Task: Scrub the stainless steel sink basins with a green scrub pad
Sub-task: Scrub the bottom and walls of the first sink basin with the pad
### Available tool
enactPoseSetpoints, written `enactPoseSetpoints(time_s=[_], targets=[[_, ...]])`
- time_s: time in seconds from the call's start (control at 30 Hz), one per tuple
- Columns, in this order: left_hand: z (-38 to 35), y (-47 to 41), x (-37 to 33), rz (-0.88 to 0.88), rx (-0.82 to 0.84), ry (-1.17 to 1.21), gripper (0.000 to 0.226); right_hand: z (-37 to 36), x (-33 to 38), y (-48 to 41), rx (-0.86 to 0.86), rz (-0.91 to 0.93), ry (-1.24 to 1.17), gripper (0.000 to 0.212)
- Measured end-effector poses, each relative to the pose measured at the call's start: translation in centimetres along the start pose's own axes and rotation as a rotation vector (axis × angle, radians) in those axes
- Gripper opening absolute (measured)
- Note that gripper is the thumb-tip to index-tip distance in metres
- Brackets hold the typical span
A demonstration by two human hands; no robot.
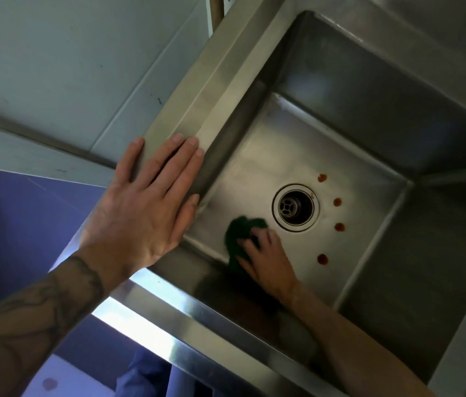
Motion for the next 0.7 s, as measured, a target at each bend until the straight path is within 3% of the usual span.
enactPoseSetpoints(time_s=[0.07, 0.1, 0.23, 0.3, 0.37, 0.43, 0.5, 0.63, 0.7], targets=[[0.0, 0.0, 0.2, -0.005, -0.006, -0.006, 0.064, 0.2, -0.6, 1.8, 0.09, 0.19, 0.028, 0.045], [0.0, 0.0, 0.3, -0.005, -0.006, -0.007, 0.064, 0.4, -1.5, 2.0, 0.087, 0.184, 0.04, 0.047], [0.1, 0.0, 0.1, -0.008, -0.004, -0.015, 0.064, 0.8, -3.7, -0.3, -0.071, -0.196, 0.051, 0.046], [0.1, 0.0, 0.1, -0.012, 0.0, -0.008, 0.063, 0.4, -2.5, -0.7, -0.119, -0.269, 0.052, 0.045], [0.4, 0.0, 0.2, -0.008, 0.009, -0.01, 0.064, -0.2, -1.1, -0.2, -0.078, -0.145, 0.053, 0.045], [0.6, -0.1, 0.2, -0.017, 0.022, -0.015, 0.064, -0.1, -1.1, 0.5, 0.026, 0.109, 0.068, 0.045], [0.6, -0.2, 0.2, -0.007, 0.021, -0.022, 0.064, 0.2, -1.9, 0.4, 0.046, 0.166, 0.075, 0.044], [0.5, -0.1, 0.0, -0.012, 0.002, -0.028, 0.064, -0.5, -0.7, -3.3, -0.155, -0.36, 0.052, 0.044], [0.5, -0.2, -0.1, -0.017, 0.008, -0.023, 0.065, -1.0, 0.9, -5.6, -0.172, -0.384, 0.048, 0.043]])
Point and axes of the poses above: each hand's wrist, its own y-axis away from the middle knuckle, its own z-axis out of the back of the hand, x = y × z, the point moved 3 cm from there along -y, towards the middle knuckle, and after that the axes turned 4 degrees about -x, right-handed, at the moved point
